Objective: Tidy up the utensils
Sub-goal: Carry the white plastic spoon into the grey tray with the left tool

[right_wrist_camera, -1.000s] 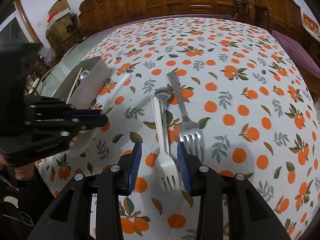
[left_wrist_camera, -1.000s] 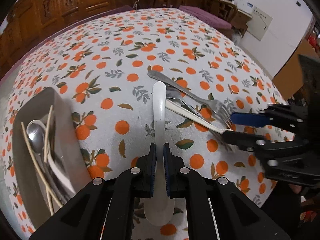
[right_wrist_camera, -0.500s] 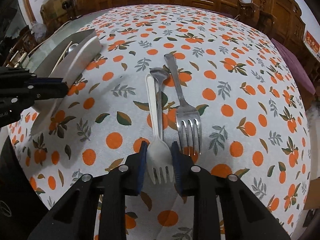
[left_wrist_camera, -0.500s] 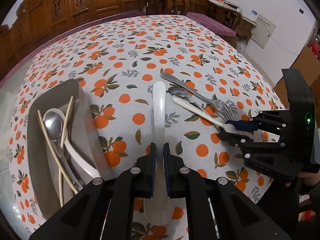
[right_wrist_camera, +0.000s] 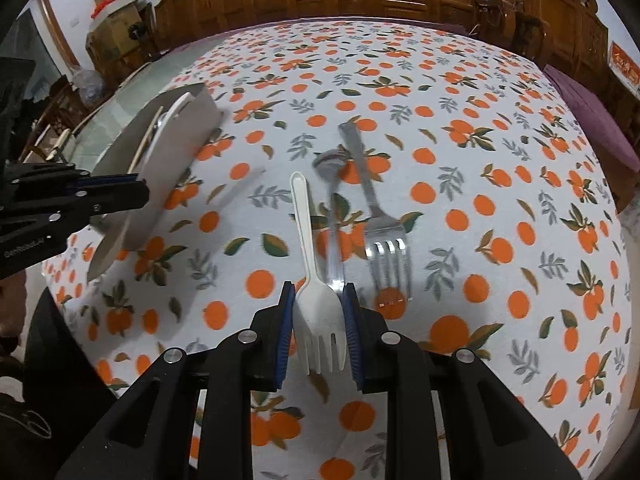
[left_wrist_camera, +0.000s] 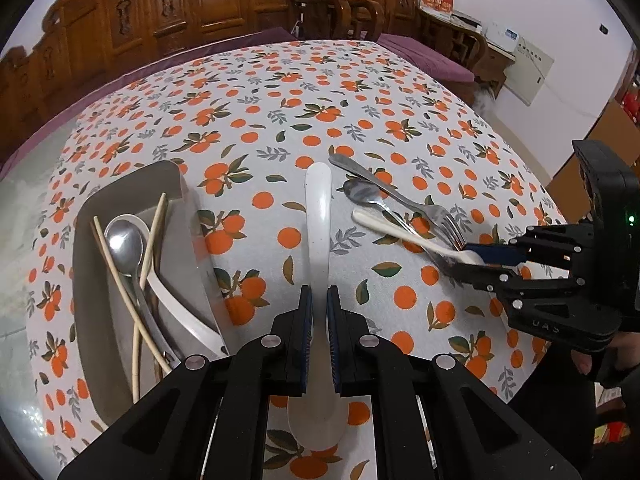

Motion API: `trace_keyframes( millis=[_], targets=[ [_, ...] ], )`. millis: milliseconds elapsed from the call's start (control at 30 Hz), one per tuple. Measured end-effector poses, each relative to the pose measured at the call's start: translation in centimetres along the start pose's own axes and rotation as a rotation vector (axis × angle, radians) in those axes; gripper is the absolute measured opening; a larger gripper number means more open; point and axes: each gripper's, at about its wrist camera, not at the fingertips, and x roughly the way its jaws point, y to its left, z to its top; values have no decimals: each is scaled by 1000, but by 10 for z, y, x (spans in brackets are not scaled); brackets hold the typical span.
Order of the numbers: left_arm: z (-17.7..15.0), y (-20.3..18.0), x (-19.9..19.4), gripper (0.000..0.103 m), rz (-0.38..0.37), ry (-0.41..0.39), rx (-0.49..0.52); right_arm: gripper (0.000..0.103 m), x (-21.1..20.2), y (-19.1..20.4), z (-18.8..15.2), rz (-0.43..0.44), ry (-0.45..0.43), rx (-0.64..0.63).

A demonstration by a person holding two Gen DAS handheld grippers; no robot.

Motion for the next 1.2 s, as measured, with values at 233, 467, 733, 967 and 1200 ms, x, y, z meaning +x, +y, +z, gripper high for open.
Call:
trace_keyframes(
  millis=[233,467,733,967,1200],
  targets=[
    [-3,5,-8,7,10,-11,-9,26,-6,15,-1,25,-19,-16],
    [-3,12,-19,7,21,-32,-26,26,-1,28,0,47,-2,-41],
    [-5,17,-27,7,25,-44,-33,26,23,40,-10,37,50,-66],
    [-5,24,-33,7,29,-54,-42,27,33,48,-1,16,57,-99],
    [-3,31,-42,7,33,-72,-52,31,44,58,14,-5,58,-134]
  ],
)
